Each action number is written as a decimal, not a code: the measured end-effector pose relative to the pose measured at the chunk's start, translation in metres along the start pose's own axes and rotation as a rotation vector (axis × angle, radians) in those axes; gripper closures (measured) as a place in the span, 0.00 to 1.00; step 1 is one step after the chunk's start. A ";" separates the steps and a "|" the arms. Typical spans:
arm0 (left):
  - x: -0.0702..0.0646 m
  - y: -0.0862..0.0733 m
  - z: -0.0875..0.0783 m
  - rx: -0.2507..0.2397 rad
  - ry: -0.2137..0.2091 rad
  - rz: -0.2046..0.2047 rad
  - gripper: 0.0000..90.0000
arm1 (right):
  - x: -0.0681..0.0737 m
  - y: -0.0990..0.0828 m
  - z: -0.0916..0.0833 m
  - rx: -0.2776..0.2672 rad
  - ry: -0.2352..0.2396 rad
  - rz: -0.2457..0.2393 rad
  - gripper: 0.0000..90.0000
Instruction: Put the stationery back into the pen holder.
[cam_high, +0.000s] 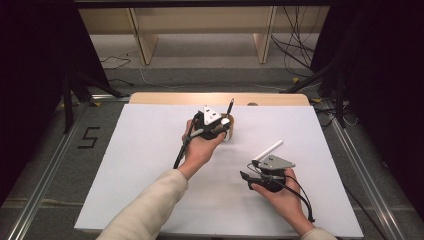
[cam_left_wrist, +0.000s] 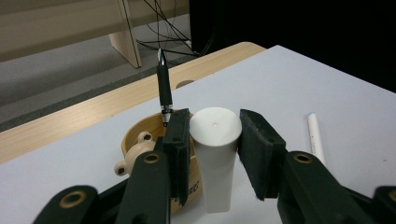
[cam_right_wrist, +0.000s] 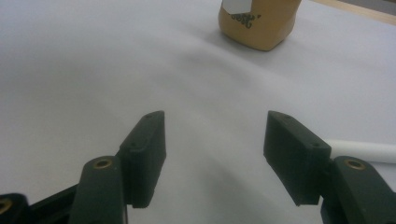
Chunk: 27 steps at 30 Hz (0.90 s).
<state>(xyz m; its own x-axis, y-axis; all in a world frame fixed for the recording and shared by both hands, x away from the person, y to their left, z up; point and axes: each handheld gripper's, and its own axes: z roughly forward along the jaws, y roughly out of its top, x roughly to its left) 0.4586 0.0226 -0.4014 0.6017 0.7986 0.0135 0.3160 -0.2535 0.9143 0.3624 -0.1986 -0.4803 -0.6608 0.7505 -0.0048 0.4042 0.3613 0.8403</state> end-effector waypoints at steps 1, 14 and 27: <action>0.000 0.001 0.000 -0.002 0.001 0.000 0.72 | 0.000 0.000 0.000 0.000 0.000 0.000 0.44; 0.002 0.006 0.002 0.001 0.002 -0.004 0.72 | 0.000 0.000 0.000 0.000 0.001 0.002 0.44; 0.003 0.012 0.003 0.003 0.005 0.000 0.72 | 0.000 0.000 0.000 0.004 0.002 0.001 0.44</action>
<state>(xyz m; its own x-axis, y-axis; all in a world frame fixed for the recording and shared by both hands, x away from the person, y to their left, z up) 0.4670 0.0203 -0.3913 0.5982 0.8012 0.0149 0.3184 -0.2547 0.9131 0.3625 -0.1989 -0.4805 -0.6618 0.7496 -0.0026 0.4074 0.3626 0.8382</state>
